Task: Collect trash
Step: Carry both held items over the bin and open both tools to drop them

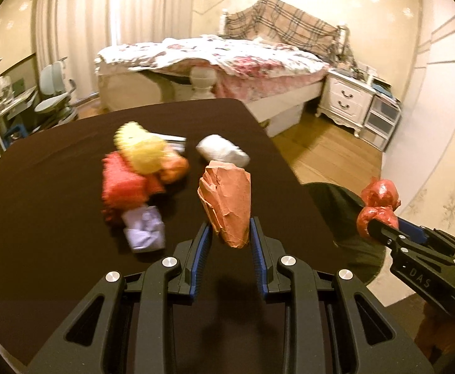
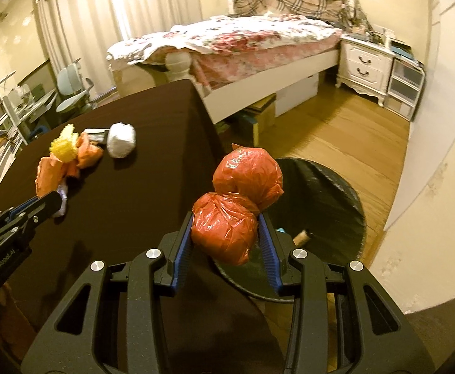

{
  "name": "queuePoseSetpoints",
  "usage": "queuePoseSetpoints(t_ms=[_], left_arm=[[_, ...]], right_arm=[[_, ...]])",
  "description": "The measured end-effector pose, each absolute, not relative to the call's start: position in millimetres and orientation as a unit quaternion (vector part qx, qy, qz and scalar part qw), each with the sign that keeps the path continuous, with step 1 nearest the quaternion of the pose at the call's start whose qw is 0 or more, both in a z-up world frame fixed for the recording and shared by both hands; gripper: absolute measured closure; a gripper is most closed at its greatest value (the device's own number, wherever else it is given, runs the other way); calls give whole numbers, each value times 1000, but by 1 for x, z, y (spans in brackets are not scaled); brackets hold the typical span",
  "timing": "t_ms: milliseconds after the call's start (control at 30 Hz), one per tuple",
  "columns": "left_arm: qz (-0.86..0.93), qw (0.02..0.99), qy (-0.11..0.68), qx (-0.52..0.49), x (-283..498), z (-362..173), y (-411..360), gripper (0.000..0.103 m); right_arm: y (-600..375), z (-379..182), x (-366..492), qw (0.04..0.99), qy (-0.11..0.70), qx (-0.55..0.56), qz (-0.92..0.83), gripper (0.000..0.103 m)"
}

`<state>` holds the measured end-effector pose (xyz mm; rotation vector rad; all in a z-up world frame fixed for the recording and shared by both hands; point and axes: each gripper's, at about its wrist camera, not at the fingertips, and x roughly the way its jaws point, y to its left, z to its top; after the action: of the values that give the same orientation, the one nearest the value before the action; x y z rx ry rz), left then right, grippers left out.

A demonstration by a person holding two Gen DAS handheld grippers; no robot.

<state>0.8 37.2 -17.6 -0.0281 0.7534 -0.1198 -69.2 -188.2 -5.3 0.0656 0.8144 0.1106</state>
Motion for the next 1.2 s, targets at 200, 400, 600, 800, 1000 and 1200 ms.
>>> queuePoseSetpoints(t_ms=[200,400,600,800,1000,1200], left_arm=[[-82,926,370,3,9,-20,8,75],[-100,923,371,16,16,-23,-20,75],[-117,919,375,26,27,-28,-46,75],[-126,915,380,39,37,-35,-65,75],[-125,913,386,47,50,-41,-76,75],[-127,910,392,54,59,-44,-85,74]], right_arm=[[-216,-8,-68,917,395,48,33,64],[-235,-11,-67,917,395,56,19,64],[-250,-15,-63,915,399,62,6,63],[-262,-19,-58,913,403,64,-4,63],[-270,-24,-49,911,406,66,-10,63],[-275,-29,-39,909,411,66,-12,62]])
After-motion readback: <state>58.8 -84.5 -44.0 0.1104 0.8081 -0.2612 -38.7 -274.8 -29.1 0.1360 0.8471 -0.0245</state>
